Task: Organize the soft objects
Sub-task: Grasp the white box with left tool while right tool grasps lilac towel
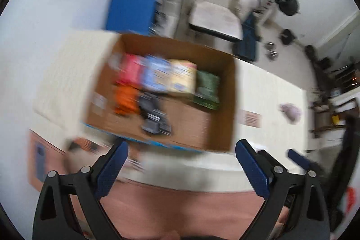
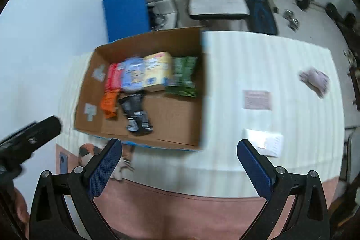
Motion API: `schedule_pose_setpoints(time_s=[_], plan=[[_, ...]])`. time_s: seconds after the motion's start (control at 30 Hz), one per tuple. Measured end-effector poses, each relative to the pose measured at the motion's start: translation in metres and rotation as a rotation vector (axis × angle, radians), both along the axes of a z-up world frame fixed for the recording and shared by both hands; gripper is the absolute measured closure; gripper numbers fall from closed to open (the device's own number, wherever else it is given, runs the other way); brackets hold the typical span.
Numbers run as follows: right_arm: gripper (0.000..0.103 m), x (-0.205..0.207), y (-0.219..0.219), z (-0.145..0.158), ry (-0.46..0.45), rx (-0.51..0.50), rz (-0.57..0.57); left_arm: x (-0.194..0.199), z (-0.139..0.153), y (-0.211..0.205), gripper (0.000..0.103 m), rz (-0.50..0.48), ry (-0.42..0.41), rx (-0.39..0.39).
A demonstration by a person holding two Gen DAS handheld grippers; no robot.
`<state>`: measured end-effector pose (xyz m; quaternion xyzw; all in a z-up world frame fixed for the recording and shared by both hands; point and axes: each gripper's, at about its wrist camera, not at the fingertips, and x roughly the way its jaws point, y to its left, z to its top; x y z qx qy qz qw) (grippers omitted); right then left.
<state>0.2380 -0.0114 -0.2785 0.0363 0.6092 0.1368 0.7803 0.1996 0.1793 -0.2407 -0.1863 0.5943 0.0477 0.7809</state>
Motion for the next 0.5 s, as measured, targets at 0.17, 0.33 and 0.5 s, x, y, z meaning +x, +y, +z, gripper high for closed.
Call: schedule_pose_setpoints(time_s=[0.17,0.33,0.5], plan=[[0.0,-0.002,-0.122,-0.023,0.055,-0.068,-0.171,0.016,-0.056,-0.105,0.005,-0.11,0.171,-0.253],[0.0,0.0,-0.242,-0.068,0.151,-0.118,-0.337,0.049,-0.134,-0.188,0.005,-0.107,0.365,-0.379],[0.0,0.006,-0.307,-0.098,0.169,-0.146,-0.388,0.082,-0.216,-0.222,0.005,0.054,0.535,-0.433]])
